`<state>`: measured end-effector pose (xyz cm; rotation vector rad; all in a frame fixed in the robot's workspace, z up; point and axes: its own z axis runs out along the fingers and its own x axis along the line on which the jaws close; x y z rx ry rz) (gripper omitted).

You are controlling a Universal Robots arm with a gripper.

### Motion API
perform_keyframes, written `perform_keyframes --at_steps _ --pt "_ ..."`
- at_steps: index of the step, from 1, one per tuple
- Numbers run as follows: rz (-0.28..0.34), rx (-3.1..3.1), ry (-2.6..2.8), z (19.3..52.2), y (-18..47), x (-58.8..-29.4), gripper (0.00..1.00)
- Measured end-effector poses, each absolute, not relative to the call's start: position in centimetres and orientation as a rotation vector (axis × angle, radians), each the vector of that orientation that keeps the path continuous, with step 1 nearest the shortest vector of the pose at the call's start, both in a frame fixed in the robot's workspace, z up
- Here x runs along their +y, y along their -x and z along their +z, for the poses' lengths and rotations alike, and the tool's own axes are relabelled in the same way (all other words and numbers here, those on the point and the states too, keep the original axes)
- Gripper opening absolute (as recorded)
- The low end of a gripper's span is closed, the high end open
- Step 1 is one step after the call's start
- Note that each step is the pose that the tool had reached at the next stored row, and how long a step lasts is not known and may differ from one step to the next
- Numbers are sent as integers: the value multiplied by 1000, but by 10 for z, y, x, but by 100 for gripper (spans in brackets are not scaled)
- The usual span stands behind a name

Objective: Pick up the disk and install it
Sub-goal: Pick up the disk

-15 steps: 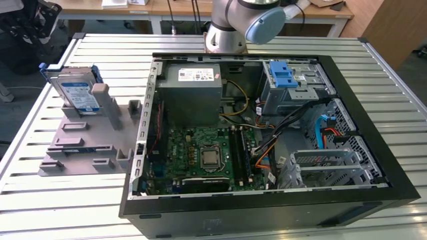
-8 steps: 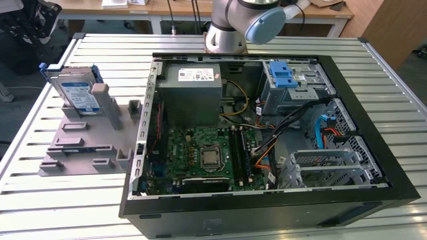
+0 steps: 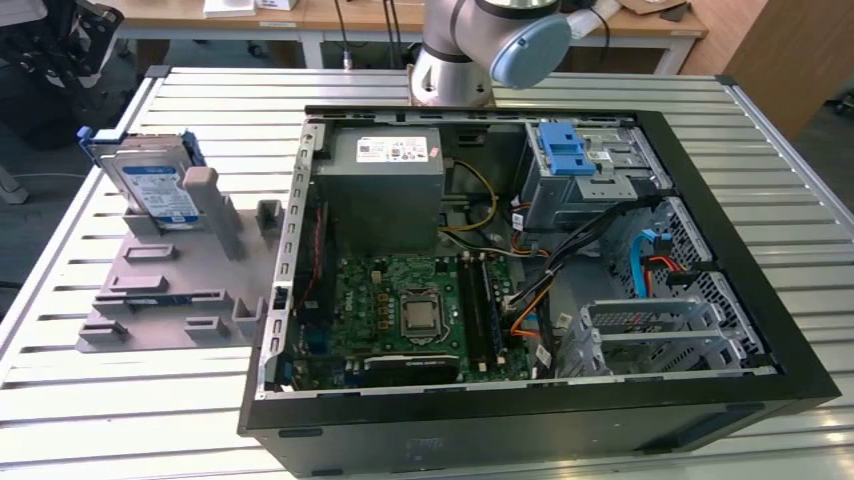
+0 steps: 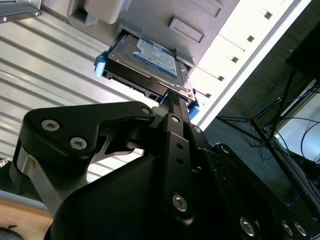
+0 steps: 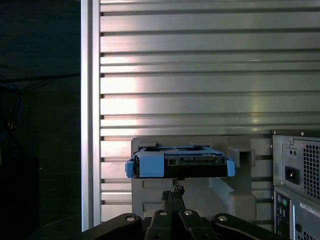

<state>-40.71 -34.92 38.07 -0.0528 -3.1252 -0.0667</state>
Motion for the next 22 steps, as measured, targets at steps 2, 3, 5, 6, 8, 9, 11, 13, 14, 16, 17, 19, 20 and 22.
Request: perform_keyframes --at_steps 2,3,5,6,8,9,11,13,14,16,17,19,20,22 --pt "-67 -3125 53 381 407 -349 11" --pt "-67 -3125 53 381 407 -349 11" --pt "-67 -3125 48 381 407 -349 11" --pt "-67 -3125 38 381 407 -349 11" --pt "-66 -3125 2 381 408 -349 11" --pt "-66 -3125 -21 381 408 -349 11" --pt "-66 -3123 -70 380 408 -349 11" --pt "-66 -3121 -116 380 408 -349 11" --pt "-68 -3120 -139 380 408 -349 11" --pt "-71 -3117 -181 380 408 -349 11" --pt "-71 -3116 -204 380 408 -349 11" --pt "-71 -3112 -249 379 408 -349 11" --pt "-71 -3110 -271 379 408 -349 11" --pt "-70 -3106 -313 379 408 -349 11"
